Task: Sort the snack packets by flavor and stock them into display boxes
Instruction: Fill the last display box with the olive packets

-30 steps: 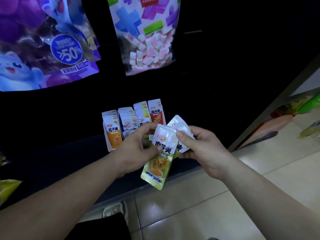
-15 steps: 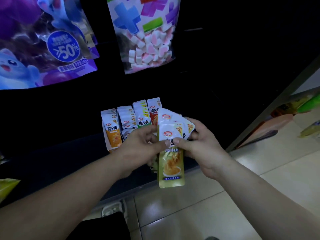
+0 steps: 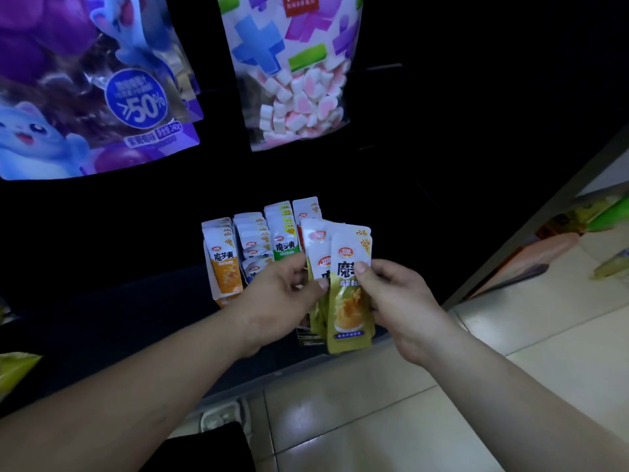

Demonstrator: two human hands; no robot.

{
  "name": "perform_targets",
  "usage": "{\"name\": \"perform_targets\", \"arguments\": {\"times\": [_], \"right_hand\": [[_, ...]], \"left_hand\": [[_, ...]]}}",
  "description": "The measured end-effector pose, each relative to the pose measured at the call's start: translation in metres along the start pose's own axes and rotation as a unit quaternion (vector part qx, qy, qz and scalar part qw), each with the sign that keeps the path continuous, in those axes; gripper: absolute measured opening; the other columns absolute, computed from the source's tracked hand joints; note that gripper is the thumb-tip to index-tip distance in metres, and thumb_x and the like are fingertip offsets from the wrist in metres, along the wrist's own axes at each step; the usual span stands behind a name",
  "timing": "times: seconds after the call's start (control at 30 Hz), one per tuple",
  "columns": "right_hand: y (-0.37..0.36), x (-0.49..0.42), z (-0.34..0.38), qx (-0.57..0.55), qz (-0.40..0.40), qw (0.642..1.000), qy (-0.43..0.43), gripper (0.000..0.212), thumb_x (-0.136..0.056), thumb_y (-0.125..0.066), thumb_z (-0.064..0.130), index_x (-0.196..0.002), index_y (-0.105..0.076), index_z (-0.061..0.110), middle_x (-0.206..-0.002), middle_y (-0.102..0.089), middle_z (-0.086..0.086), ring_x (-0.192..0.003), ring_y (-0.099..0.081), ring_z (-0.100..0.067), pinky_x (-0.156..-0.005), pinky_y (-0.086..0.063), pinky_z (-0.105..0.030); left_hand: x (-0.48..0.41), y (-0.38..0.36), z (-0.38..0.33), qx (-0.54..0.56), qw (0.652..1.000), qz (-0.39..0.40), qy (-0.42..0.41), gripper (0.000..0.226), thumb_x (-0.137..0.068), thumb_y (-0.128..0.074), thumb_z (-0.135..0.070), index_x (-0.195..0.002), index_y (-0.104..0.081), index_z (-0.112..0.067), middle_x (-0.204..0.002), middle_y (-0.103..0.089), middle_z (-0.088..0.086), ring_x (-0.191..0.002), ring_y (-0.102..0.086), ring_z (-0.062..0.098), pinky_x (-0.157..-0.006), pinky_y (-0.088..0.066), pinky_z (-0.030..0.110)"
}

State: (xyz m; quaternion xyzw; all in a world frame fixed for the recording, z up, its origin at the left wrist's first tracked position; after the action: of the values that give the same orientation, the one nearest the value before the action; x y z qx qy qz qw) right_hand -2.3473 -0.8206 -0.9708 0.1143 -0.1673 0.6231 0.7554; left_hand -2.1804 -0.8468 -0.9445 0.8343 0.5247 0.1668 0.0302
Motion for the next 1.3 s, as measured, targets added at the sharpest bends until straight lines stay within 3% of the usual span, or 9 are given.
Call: {"name": "perform_targets", "arguments": {"times": [0.07, 0.13, 0.23, 0.33, 0.47, 0.6, 0.87, 1.17, 1.3], "right_hand": [[0.001, 0.000, 0.003, 0.003, -0.017, 1.000, 0.014, 0.013, -0.102, -0.063, 0.027, -0.104, -0.074, 0.019, -0.094, -0.080, -0.001, -0.090, -0.077, -0.023, -0.074, -0.063, -0.037], [0.000, 0.000, 0.004, -0.006, -0.020, 1.000, 0.018, 0.013, -0.104, -0.061, 0.026, -0.107, -0.072, 0.022, -0.094, -0.080, 0.000, -0.087, -0.077, -0.020, -0.067, -0.061, -0.034], [-0.001, -0.002, 0.003, -0.021, -0.023, 0.999, 0.010, 0.014, -0.104, -0.059, 0.028, -0.115, -0.068, 0.027, -0.098, -0.080, 0.001, -0.090, -0.078, -0.020, -0.075, -0.064, -0.042], [-0.008, 0.001, 0.003, -0.024, -0.008, 1.000, 0.005, 0.013, -0.103, -0.062, 0.027, -0.114, -0.068, 0.024, -0.097, -0.080, -0.001, -0.094, -0.077, -0.026, -0.084, -0.062, -0.055], [-0.023, 0.008, 0.005, -0.029, 0.046, 0.998, 0.011, 0.023, -0.098, -0.068, 0.012, -0.119, -0.066, 0.022, -0.103, -0.079, -0.005, -0.099, -0.076, -0.029, -0.087, -0.061, -0.054], [-0.015, 0.004, 0.006, -0.033, 0.029, 0.999, 0.010, 0.025, -0.094, -0.069, 0.002, -0.114, -0.069, 0.018, -0.102, -0.078, -0.005, -0.098, -0.075, -0.032, -0.086, -0.060, -0.057], [0.008, -0.003, -0.002, -0.070, -0.053, 0.996, -0.008, 0.021, -0.096, -0.068, 0.005, -0.113, -0.070, 0.017, -0.099, -0.079, -0.005, -0.093, -0.077, -0.028, -0.086, -0.060, -0.059], [-0.013, 0.001, -0.002, -0.025, 0.041, 0.999, -0.006, 0.026, -0.102, -0.062, 0.012, -0.122, -0.067, 0.027, -0.104, -0.079, -0.006, -0.099, -0.076, -0.026, -0.093, -0.058, -0.058], [-0.026, 0.001, 0.001, 0.025, 0.085, 0.996, 0.022, 0.031, -0.106, -0.057, 0.021, -0.127, -0.063, 0.042, -0.107, -0.079, 0.003, -0.100, -0.075, -0.015, -0.089, -0.061, -0.042]], "left_hand": [[0.001, -0.002, 0.001, -0.043, 0.999, 0.004, -0.005, 0.022, -0.103, -0.061, -0.029, -0.116, -0.069, -0.045, -0.114, -0.075, -0.016, -0.111, -0.069, 0.012, -0.099, -0.057, 0.042], [0.002, -0.003, 0.002, -0.048, 0.999, 0.009, 0.000, 0.014, -0.101, -0.064, -0.034, -0.102, -0.072, -0.045, -0.103, -0.076, -0.009, -0.103, -0.070, 0.020, -0.096, -0.058, 0.045], [0.001, -0.004, 0.000, -0.018, 1.000, 0.019, 0.010, 0.010, -0.101, -0.065, -0.035, -0.108, -0.073, -0.032, -0.103, -0.078, 0.005, -0.098, -0.073, 0.032, -0.089, -0.060, 0.055], [0.001, 0.004, -0.003, -0.009, 1.000, -0.015, -0.002, 0.012, -0.101, -0.066, -0.025, -0.105, -0.075, -0.033, -0.100, -0.079, 0.004, -0.094, -0.074, 0.034, -0.086, -0.060, 0.058], [0.000, 0.018, 0.001, -0.001, 0.997, -0.071, -0.001, 0.014, -0.099, -0.068, -0.022, -0.108, -0.074, -0.030, -0.097, -0.080, -0.002, -0.093, -0.075, 0.029, -0.086, -0.060, 0.057], [0.000, 0.017, 0.004, 0.016, 0.998, -0.057, 0.018, 0.017, -0.099, -0.068, -0.022, -0.115, -0.072, -0.028, -0.104, -0.079, -0.009, -0.098, -0.075, 0.015, -0.093, -0.060, 0.048], [0.003, 0.008, 0.006, 0.009, 0.999, -0.007, 0.047, 0.013, -0.101, -0.065, -0.025, -0.114, -0.070, -0.026, -0.112, -0.076, 0.004, -0.103, -0.073, 0.033, -0.084, -0.061, 0.059], [0.007, -0.013, 0.003, 0.062, 0.994, 0.055, 0.074, 0.027, -0.110, -0.046, -0.027, -0.114, -0.073, -0.022, -0.108, -0.079, -0.004, -0.099, -0.075, 0.016, -0.082, -0.063, 0.036], [0.006, -0.013, 0.000, 0.058, 0.994, 0.067, 0.066, 0.029, -0.111, -0.045, -0.026, -0.120, -0.072, -0.020, -0.110, -0.079, -0.002, -0.101, -0.074, 0.015, -0.080, -0.062, 0.031]]}}
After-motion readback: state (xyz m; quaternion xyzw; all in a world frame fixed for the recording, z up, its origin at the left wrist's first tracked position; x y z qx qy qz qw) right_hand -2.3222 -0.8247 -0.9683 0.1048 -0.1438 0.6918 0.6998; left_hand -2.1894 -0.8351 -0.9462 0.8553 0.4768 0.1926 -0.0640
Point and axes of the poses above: each hand's wrist, its own x-axis away from the middle knuckle, its own y-axis out of the back of the hand, z = x × y, the point moved 10 cm from there along -x, towards the middle knuckle
